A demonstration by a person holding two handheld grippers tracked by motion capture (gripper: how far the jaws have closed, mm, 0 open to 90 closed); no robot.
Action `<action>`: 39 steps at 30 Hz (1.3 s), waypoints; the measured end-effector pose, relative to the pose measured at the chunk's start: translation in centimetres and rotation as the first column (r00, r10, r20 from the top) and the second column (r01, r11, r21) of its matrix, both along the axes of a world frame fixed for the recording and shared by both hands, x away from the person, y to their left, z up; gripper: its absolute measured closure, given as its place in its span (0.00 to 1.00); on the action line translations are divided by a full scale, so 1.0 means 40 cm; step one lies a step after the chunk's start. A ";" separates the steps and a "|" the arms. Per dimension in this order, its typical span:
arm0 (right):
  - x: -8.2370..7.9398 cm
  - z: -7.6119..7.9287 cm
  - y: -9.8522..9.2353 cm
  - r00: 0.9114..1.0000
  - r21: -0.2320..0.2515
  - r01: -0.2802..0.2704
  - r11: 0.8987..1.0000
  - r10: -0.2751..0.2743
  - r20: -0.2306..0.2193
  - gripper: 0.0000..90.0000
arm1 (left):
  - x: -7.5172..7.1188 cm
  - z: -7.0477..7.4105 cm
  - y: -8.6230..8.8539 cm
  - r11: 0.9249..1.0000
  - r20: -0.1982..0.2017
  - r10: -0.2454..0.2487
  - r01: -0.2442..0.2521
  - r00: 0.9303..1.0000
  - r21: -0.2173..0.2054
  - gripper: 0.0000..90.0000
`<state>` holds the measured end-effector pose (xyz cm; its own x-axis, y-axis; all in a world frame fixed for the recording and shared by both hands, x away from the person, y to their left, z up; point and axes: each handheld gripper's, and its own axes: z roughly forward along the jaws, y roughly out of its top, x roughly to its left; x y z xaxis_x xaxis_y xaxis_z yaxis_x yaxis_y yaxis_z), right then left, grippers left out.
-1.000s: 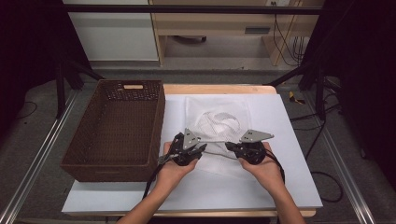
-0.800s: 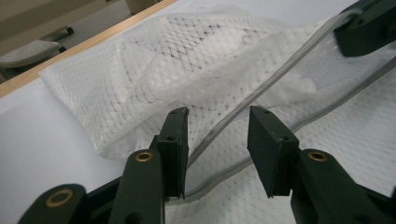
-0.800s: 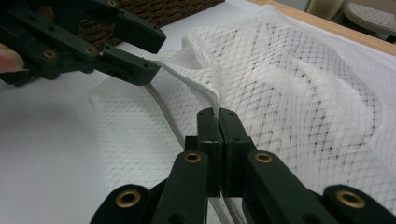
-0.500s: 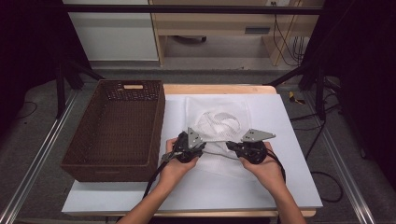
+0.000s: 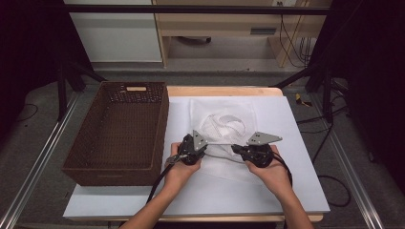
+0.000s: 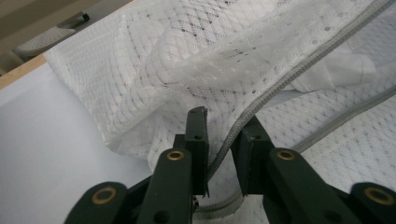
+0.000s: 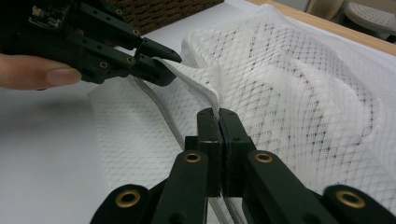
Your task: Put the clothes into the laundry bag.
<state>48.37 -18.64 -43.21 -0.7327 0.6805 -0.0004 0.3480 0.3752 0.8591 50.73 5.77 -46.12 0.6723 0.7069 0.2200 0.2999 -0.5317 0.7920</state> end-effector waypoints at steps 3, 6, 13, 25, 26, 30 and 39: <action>0.000 -0.002 0.000 1.000 -0.003 0.000 1.000 0.000 -0.005 0.99 | -0.009 -0.002 0.001 1.000 -0.012 -0.002 0.002 1.000 0.013 0.91; 0.001 -0.005 0.001 1.000 -0.010 -0.002 1.000 0.002 -0.011 0.99 | -0.018 -0.006 0.001 1.000 -0.029 -0.006 0.006 1.000 0.022 0.93; 0.001 -0.010 -0.001 1.000 -0.025 -0.006 1.000 0.006 -0.015 0.99 | -0.032 0.005 0.003 1.000 -0.048 -0.006 0.006 0.999 0.005 0.96; 0.005 -0.021 0.010 0.999 -0.072 -0.034 0.997 0.031 -0.037 0.99 | -0.058 0.010 0.022 1.000 -0.069 -0.013 0.014 0.998 0.013 0.97; 0.003 -0.023 0.011 0.999 -0.082 -0.040 0.996 0.037 -0.037 0.99 | -0.060 0.011 0.024 1.000 -0.070 -0.016 0.017 0.997 0.014 0.97; -0.010 -0.029 0.005 0.998 -0.100 -0.055 0.993 0.051 -0.038 0.99 | -0.075 0.018 0.024 0.999 -0.072 -0.035 0.037 0.997 0.022 0.97; -0.033 -0.029 0.010 0.996 -0.130 -0.083 0.988 0.078 -0.042 0.99 | -0.108 0.025 0.036 0.999 -0.081 -0.047 0.049 0.996 0.013 0.97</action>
<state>47.05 -18.25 -44.36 -0.7862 0.6152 -0.0584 0.3424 0.5124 0.7875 46.39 7.21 -45.12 0.7214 0.6703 0.1740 0.3367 -0.5590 0.7578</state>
